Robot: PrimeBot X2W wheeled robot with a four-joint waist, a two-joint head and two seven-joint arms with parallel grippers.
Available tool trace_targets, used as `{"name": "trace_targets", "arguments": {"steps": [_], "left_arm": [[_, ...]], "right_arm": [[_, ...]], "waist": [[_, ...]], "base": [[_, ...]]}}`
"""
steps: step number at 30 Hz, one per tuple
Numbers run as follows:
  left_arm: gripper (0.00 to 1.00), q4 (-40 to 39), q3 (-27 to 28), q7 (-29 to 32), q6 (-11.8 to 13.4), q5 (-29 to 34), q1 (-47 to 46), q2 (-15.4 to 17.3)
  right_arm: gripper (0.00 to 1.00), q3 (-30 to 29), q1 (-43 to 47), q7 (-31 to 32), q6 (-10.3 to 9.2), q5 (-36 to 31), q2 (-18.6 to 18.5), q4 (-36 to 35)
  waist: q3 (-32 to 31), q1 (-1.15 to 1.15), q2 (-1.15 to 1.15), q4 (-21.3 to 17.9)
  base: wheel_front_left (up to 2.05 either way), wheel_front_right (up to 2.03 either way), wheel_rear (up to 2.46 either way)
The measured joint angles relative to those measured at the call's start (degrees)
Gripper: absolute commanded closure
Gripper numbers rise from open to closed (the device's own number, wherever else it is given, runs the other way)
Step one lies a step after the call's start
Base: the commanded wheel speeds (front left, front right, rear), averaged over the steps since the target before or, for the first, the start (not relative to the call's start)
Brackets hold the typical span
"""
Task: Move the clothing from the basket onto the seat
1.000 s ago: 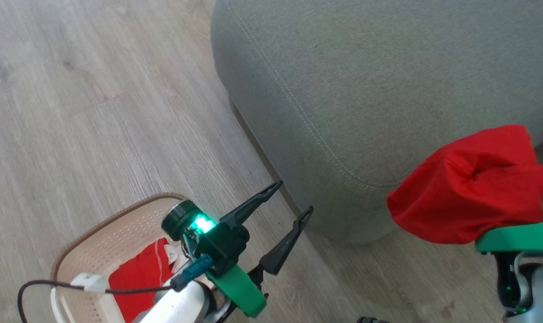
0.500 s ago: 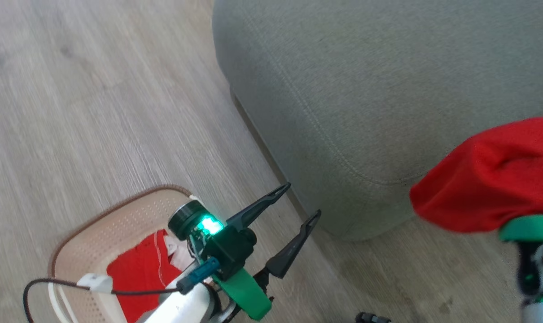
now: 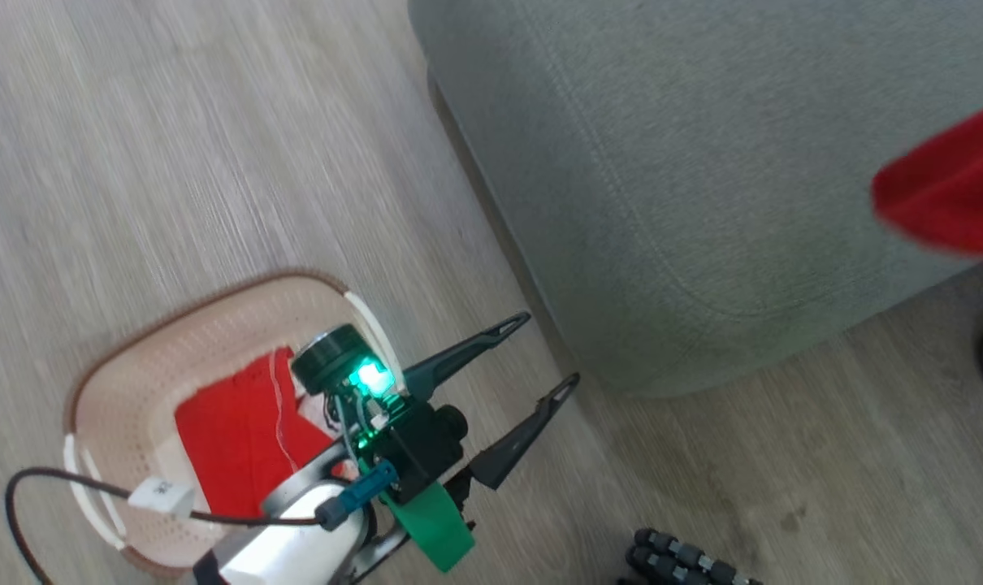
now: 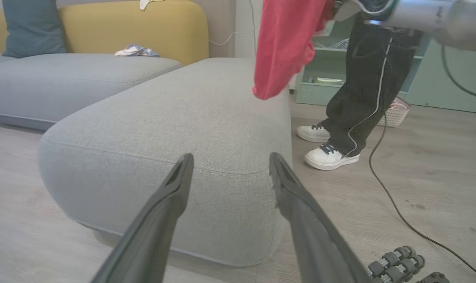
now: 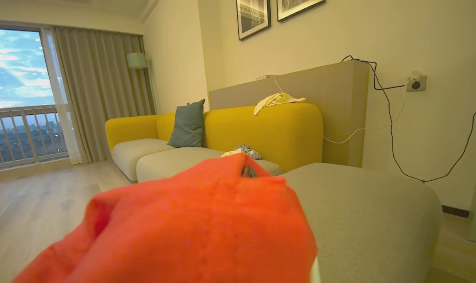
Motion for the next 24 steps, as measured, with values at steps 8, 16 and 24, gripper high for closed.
{"name": "trace_targets", "arguments": {"steps": [8,16,24], "left_arm": [[0.00,-3.2,-2.0,0.0,0.0,0.3,-3.5,2.0],[0.00,-4.3,-2.5,0.0,0.0,0.3,-5.5,5.2],[0.00,-6.2,-2.3,-0.3,0.0,0.4,-7.9,7.7]], "right_arm": [[1.00,-1.6,-10.1,0.0,0.00,3.9,-8.2,12.0],[1.00,-1.0,-23.0,0.0,0.00,3.6,-13.7,20.0],[1.00,-2.4,-31.1,-0.1,0.00,1.7,-16.4,30.8]], "waist": [[5.4,0.00,0.00,1.8],[9.9,-0.01,0.00,3.3],[15.2,0.01,0.00,4.8]], "base": [[0.00,0.00,0.00],[0.00,0.00,0.00],[0.00,0.00,0.00]]}}
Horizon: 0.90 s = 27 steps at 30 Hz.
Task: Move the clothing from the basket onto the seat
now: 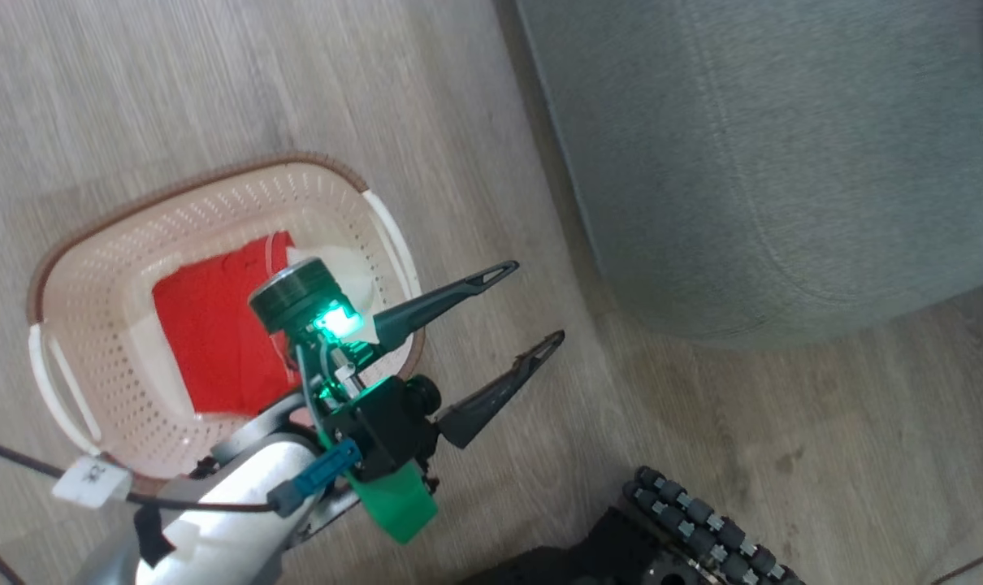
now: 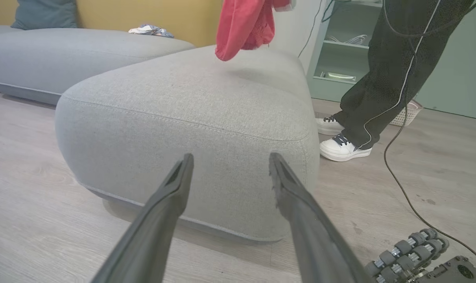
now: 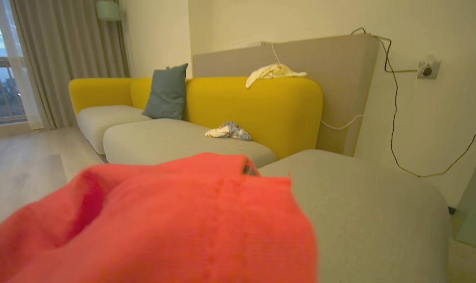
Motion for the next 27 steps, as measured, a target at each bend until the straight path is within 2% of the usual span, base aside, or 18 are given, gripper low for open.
{"name": "trace_targets", "arguments": {"steps": [3,8,12,16,19,27], "left_arm": [[0.00,-0.4,0.0,0.0,0.0,0.0,0.0,0.5],[0.00,-1.0,0.0,0.0,0.0,0.4,-0.9,1.1],[0.00,-1.3,0.4,0.0,0.0,0.5,-2.3,2.0],[0.00,-1.4,1.0,0.0,0.0,0.5,-2.3,2.0],[0.00,-1.6,1.6,0.0,0.0,0.5,-2.4,2.0],[0.00,-2.0,2.0,0.0,0.0,0.5,-3.2,1.9]], "right_arm": [[1.00,-0.1,-2.1,0.0,0.00,-1.6,0.1,3.8],[1.00,-1.9,-7.1,0.0,0.00,-4.3,0.0,5.0],[1.00,-9.1,-10.6,0.0,0.00,-2.5,1.1,5.1],[1.00,-9.3,-11.2,0.0,0.00,-4.5,1.2,5.7],[1.00,-8.0,-11.2,0.0,0.00,-9.3,1.3,10.5],[1.00,-6.2,-13.1,1.1,0.00,-15.0,1.0,27.6]], "waist": [[1.6,0.00,0.00,0.7],[4.4,0.00,0.00,2.0],[6.7,0.00,0.00,3.1],[8.2,-0.01,0.00,3.8],[9.5,0.00,0.00,4.4],[11.2,-0.01,0.00,5.6]], "base": [[0.00,0.00,0.00],[0.00,0.00,0.00],[0.00,0.00,0.00],[0.00,0.00,0.00],[0.00,0.00,0.00],[0.00,0.00,0.00]]}}
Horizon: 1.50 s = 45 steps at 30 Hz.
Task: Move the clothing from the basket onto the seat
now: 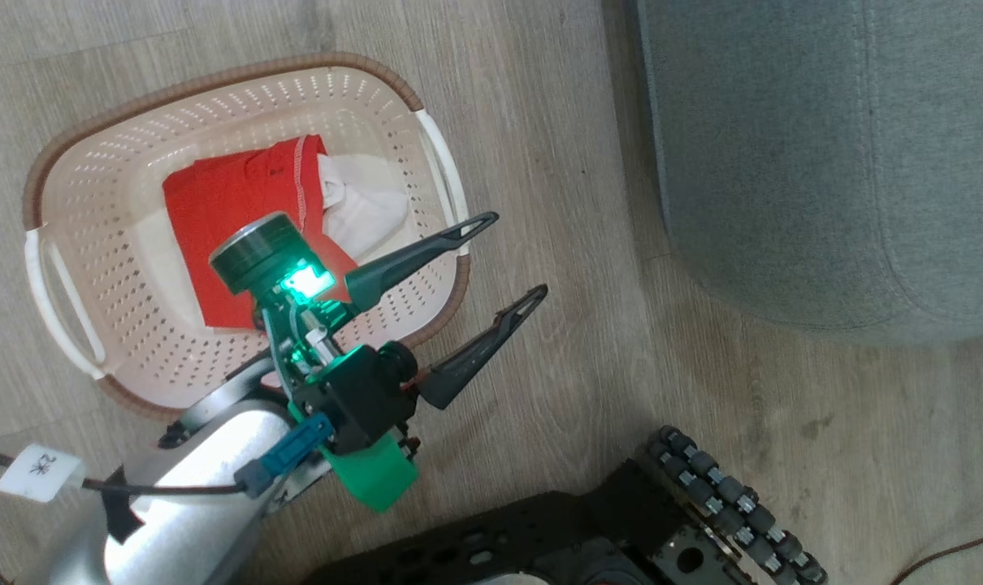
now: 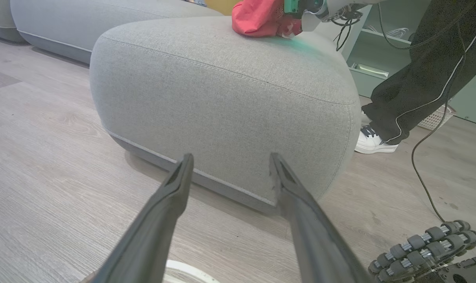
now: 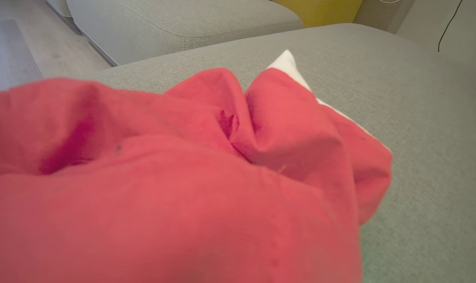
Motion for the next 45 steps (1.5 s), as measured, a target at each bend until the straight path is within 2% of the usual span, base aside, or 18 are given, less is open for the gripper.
{"name": "trace_targets", "arguments": {"steps": [5,6,7,8,9,14,19,22,33,41,45], "left_arm": [[0.00,0.5,0.1,0.0,0.0,0.0,0.0,0.1],[0.00,0.8,0.1,0.0,0.0,0.1,0.0,0.1],[0.00,0.8,0.1,0.0,0.0,0.1,0.0,0.1],[0.00,1.0,0.0,0.0,0.0,0.3,0.0,0.1],[0.00,1.2,0.0,0.0,0.0,0.3,0.0,0.0],[0.00,1.6,-0.2,0.0,0.0,0.3,-0.1,-0.7],[0.00,2.2,-0.6,0.0,0.0,0.2,-0.1,-2.2],[0.00,2.8,-0.5,0.0,0.0,-0.1,-0.1,-3.3],[0.00,3.8,0.2,0.0,0.0,-0.6,1.2,-7.6],[0.00,5.2,0.8,0.0,0.0,-1.1,4.0,-9.9],[0.00,5.4,2.3,0.0,0.0,-1.2,6.0,-11.4]], "right_arm": [[1.00,0.4,-3.4,-0.3,0.00,-0.9,-0.8,3.6],[0.95,0.4,-3.5,-0.5,0.00,-0.9,-0.8,4.1],[0.95,0.4,-3.5,-0.5,0.00,-0.9,-0.8,4.1],[0.76,0.4,-3.5,-0.5,0.00,-0.9,-0.8,4.4],[0.00,1.2,-3.5,-0.6,0.00,-1.6,-0.9,4.9],[0.00,1.7,-3.7,-0.7,0.00,-1.9,-1.3,6.0],[0.00,5.0,-3.6,0.3,0.00,-3.5,-2.3,7.2],[0.00,9.4,-2.7,3.1,0.00,-5.3,-2.4,7.5],[0.00,21.5,1.5,16.0,0.00,-5.1,-2.0,8.3],[0.00,28.9,3.8,20.9,0.00,1.0,-1.7,7.5],[0.00,35.6,6.8,23.8,0.00,8.7,0.5,1.6]], "waist": [[0.4,0.00,0.00,0.2],[0.4,0.00,0.00,0.1],[0.4,0.00,0.00,0.1],[0.4,0.00,0.00,0.0],[0.1,-0.01,0.00,-0.1],[-1.5,-0.01,0.00,-0.2],[-3.9,-0.01,0.00,-0.3],[-5.7,-0.01,0.00,-0.3],[-13.6,-0.01,0.01,-1.1],[-19.0,-0.01,0.01,-1.0],[-22.6,-0.01,0.01,-1.0]], "base": [[0.00,0.00,0.00],[0.00,0.00,0.00],[0.00,0.00,0.00],[0.00,0.00,0.00],[0.00,0.00,0.00],[0.00,0.00,0.00],[0.00,0.00,0.00],[0.00,0.00,0.00],[0.00,0.00,0.00],[0.00,0.00,0.00],[0.00,0.00,0.00]]}}
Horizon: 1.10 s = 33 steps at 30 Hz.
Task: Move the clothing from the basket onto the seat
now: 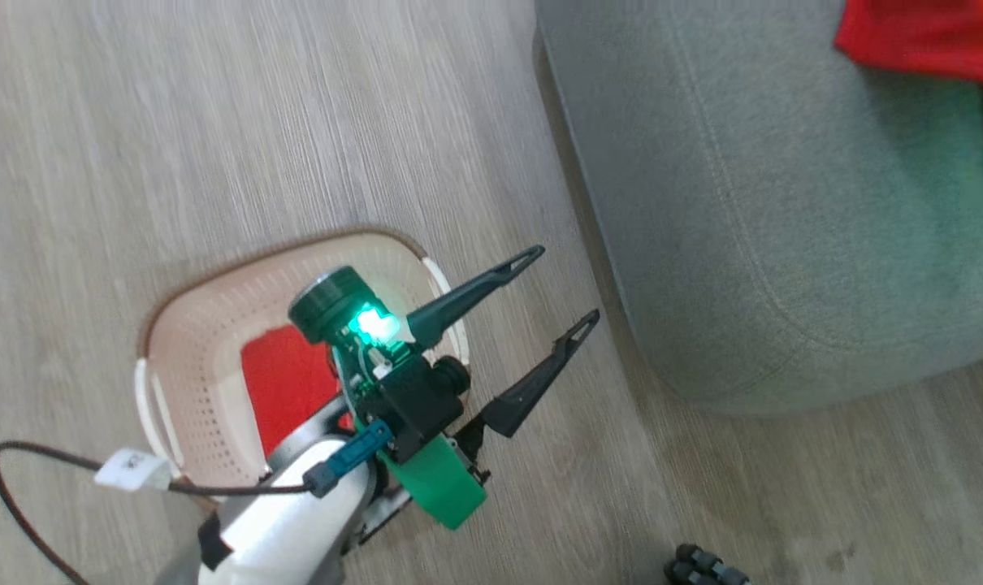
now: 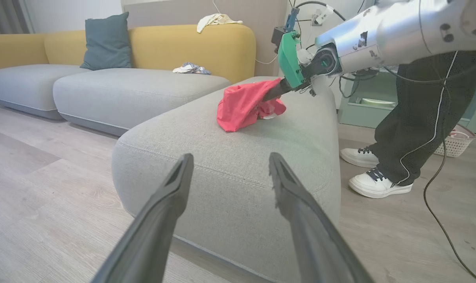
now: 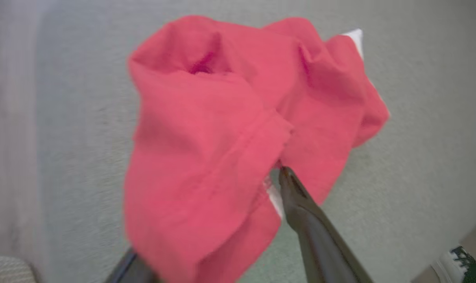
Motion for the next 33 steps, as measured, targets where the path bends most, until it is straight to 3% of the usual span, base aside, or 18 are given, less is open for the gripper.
{"name": "trace_targets", "arguments": {"steps": [3,7,10,17,23,28,33], "left_arm": [[0.00,0.4,1.7,0.0,0.0,-0.5,2.3,-1.7],[0.00,0.9,6.5,0.0,0.0,-2.2,5.6,-4.2],[0.00,1.5,9.2,0.0,0.0,-2.3,7.5,-5.0],[0.00,1.9,15.1,0.0,0.0,-1.1,10.4,-7.0],[0.00,2.8,21.2,0.0,0.0,-0.4,12.8,-9.1],[0.00,3.5,28.1,0.0,0.0,-1.5,13.8,-10.6],[0.00,4.0,31.9,0.0,1.1,-1.5,14.1,-10.9]], "right_arm": [[0.00,6.6,4.3,1.5,0.00,7.0,-0.3,-8.0],[0.00,14.7,10.8,-1.6,0.00,12.8,-5.3,-19.3],[0.00,17.6,14.7,-4.8,0.00,19.2,-7.9,-25.9],[0.00,23.2,23.1,-12.8,0.00,30.0,-8.9,-39.2],[0.00,25.1,28.2,-20.5,0.00,34.9,-9.4,-46.2],[0.00,24.4,33.1,-23.4,0.00,41.9,-7.3,-50.1],[0.00,20.4,38.5,-24.5,0.00,42.2,-4.0,-52.1]], "waist": [[-2.8,0.00,0.00,0.1],[-6.3,0.00,0.00,0.6],[-8.6,0.00,0.00,1.4],[-13.2,0.00,0.00,4.4],[-16.2,0.00,0.00,7.3],[-17.7,0.00,0.00,9.8],[-18.9,0.00,0.00,12.1]], "base": [[0.00,0.00,0.00],[0.00,0.00,0.00],[0.00,0.00,0.00],[0.00,0.00,0.00],[0.00,0.00,0.00],[0.00,0.00,0.00],[0.00,0.00,0.00]]}}
